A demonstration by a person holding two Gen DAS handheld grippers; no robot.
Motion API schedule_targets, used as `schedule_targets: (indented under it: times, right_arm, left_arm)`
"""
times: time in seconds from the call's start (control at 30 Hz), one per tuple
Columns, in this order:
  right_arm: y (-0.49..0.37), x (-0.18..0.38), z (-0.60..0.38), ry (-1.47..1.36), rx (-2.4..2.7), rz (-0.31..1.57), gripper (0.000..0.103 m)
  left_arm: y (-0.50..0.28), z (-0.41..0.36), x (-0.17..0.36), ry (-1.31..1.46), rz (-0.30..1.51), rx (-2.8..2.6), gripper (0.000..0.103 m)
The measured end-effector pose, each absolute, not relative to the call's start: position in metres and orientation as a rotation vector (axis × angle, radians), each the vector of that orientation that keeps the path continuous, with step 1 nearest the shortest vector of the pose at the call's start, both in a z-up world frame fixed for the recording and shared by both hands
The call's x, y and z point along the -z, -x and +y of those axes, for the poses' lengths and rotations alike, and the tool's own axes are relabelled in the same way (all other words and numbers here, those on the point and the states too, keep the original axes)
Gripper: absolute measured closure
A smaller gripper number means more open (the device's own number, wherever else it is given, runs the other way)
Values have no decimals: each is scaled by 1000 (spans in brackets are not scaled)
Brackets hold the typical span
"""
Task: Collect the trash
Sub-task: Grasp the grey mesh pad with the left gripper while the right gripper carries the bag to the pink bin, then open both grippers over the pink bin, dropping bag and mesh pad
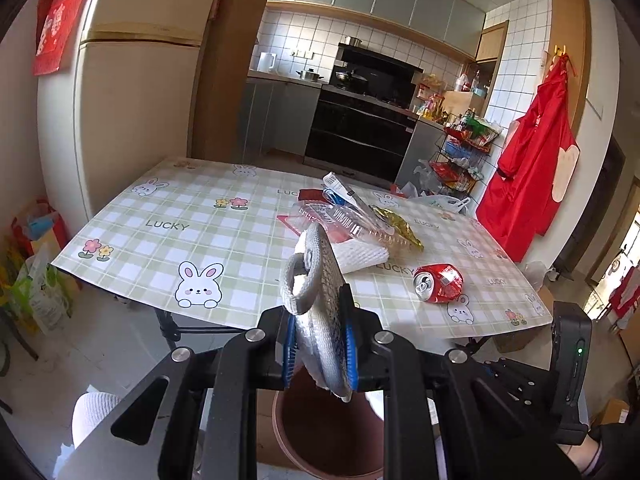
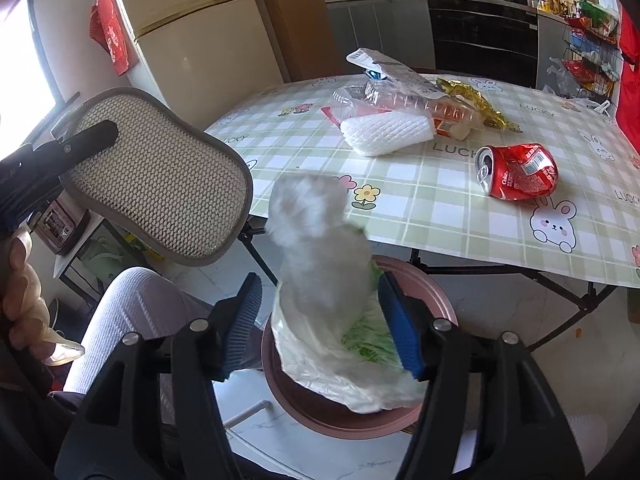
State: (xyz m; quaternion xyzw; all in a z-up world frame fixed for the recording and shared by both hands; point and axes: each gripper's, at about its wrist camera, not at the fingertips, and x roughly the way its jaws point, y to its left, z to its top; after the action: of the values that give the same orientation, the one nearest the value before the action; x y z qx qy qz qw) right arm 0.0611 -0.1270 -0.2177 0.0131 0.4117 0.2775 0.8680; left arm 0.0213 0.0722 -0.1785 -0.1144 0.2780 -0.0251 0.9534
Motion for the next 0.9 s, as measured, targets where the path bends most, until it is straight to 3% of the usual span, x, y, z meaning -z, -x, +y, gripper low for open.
schedule_targets:
  times: [0.07, 0.13, 0.23, 0.5, 0.83, 0.87, 0.9]
  right_arm:
    - [-61, 214, -129, -28, -560, 846, 32]
    - [-60, 210, -133, -33, -528, 819, 19]
    - [-58, 200, -140, -38, -469, 764, 9]
    - [-56, 181, -164, -65, -341, 662, 6]
    - [-59, 187, -181, -121, -292, 678, 6]
    - [-59, 187, -182, -124, -288, 678, 6]
    - [-59, 187, -182, -128, -284, 679, 6]
  left_arm:
    - [-22, 72, 178, 228, 564, 59, 84]
    - [-22, 70, 178, 225, 566, 69, 84]
    - [-22, 67, 180, 223, 577, 99, 84]
    - [-35, 48, 198, 204, 665, 185, 84]
    - [-50, 23, 208, 176, 692, 269, 82]
    - [-51, 20, 208, 168, 691, 282, 81]
    - [-52, 17, 209, 154, 692, 289, 69]
